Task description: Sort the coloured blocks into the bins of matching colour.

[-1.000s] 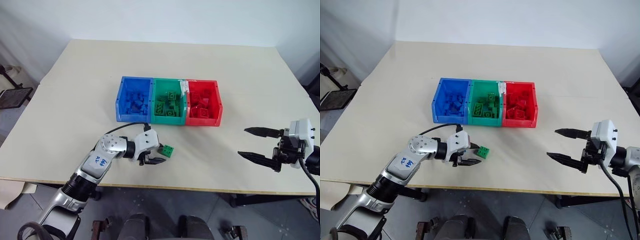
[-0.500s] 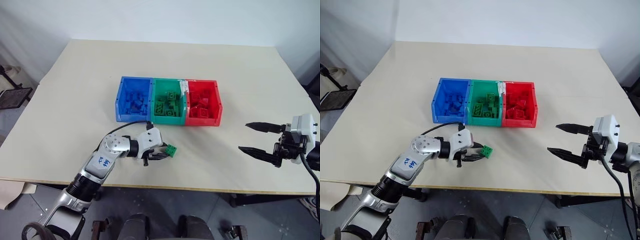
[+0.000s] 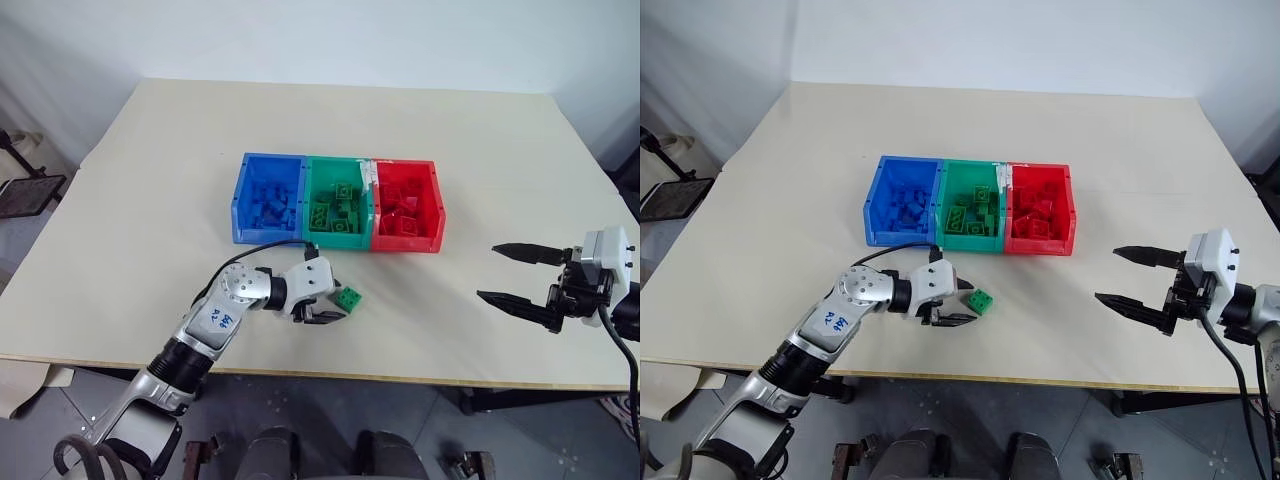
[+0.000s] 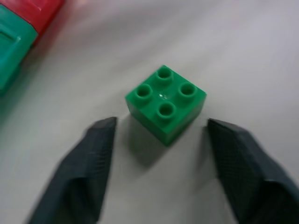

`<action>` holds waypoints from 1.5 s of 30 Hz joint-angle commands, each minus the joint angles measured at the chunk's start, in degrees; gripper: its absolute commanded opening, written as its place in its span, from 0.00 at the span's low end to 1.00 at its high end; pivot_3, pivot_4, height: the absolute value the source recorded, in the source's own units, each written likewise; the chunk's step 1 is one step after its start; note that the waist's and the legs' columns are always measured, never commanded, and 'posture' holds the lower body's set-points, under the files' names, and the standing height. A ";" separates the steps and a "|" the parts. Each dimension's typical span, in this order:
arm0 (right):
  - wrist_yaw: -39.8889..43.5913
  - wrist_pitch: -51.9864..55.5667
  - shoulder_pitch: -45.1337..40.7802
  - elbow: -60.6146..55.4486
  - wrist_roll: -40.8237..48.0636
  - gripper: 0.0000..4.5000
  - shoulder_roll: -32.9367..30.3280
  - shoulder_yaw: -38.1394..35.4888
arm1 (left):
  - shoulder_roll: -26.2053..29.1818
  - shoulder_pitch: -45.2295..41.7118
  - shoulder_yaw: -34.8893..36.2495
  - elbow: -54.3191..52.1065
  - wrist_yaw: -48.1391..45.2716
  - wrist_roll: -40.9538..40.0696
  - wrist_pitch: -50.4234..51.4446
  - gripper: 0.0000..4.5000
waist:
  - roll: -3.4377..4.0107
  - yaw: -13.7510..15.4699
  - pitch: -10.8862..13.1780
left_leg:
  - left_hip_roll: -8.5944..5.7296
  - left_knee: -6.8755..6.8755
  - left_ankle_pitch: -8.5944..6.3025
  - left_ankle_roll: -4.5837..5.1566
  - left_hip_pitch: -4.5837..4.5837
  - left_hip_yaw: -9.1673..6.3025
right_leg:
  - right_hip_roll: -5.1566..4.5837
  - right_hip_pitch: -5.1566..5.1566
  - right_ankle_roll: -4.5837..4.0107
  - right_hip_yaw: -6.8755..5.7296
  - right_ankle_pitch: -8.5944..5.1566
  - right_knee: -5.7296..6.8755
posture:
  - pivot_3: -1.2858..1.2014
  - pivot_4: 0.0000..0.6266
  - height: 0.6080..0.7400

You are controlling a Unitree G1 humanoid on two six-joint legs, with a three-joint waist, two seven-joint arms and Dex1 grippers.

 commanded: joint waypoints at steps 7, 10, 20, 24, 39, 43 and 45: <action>-0.85 -0.80 -0.28 -0.61 0.80 0.97 0.06 -1.86 | -4.46 -1.84 -0.43 1.07 1.12 0.68 -0.68 0.98 | 0.00 -0.02 0.00 | 0.00 0.00 0.00 0.00 0.00 0.01 | 0.01 0.00 0.00 0.00 0.00 0.00 | 0.52 0.24 1.00; -1.01 -0.96 -0.25 -0.50 0.75 0.97 0.07 -1.88 | -5.40 -1.85 -0.95 2.50 2.17 2.06 -0.68 0.98 | 0.00 -0.03 0.00 | 0.00 0.00 0.00 0.00 0.00 0.00 | 0.01 -0.01 0.00 0.00 0.00 0.00 | 0.52 0.24 1.00; -1.32 -1.29 -0.21 -0.28 0.78 0.97 0.27 -2.00 | -4.19 -1.68 0.70 2.62 2.48 2.71 1.07 0.47 | 0.00 -0.10 0.00 | 0.02 0.01 0.00 0.00 0.01 0.01 | 0.02 0.00 0.00 0.00 0.00 0.01 | 0.52 0.24 1.00; -1.38 -1.50 -0.72 0.17 0.68 0.97 0.40 -1.76 | -4.50 -2.29 2.33 0.96 3.26 1.79 1.54 0.47 | 0.00 -0.12 0.00 | 0.02 0.00 0.00 0.00 0.01 0.01 | 0.02 0.00 0.00 0.00 0.00 0.01 | 0.52 0.24 1.00; -6.12 0.03 -7.76 1.44 6.18 0.97 3.39 -5.08 | -14.14 -23.47 15.97 15.71 28.59 3.69 2.53 0.47 | -0.04 0.70 0.02 | -0.02 0.04 0.01 0.04 0.01 0.04 | 0.01 -0.01 0.04 -0.03 0.02 0.02 | 0.52 0.24 1.00; -5.45 -0.79 -7.67 1.83 5.26 0.97 3.72 -4.29 | -14.87 -25.89 15.02 24.32 32.36 5.72 -0.35 0.55 | -0.06 1.00 0.03 | -0.07 -0.01 0.01 0.04 0.00 0.02 | 0.00 -0.03 0.04 -0.06 0.02 0.03 | 0.52 0.24 1.00; -5.30 -0.94 -7.96 2.15 5.00 0.97 3.87 -4.10 | -15.47 -26.30 14.62 26.51 32.63 5.96 -1.38 0.70 | -0.07 1.05 0.04 | -0.11 -0.01 0.01 0.04 -0.04 0.04 | -0.02 -0.07 0.06 -0.05 0.03 0.03 | 0.52 0.24 1.00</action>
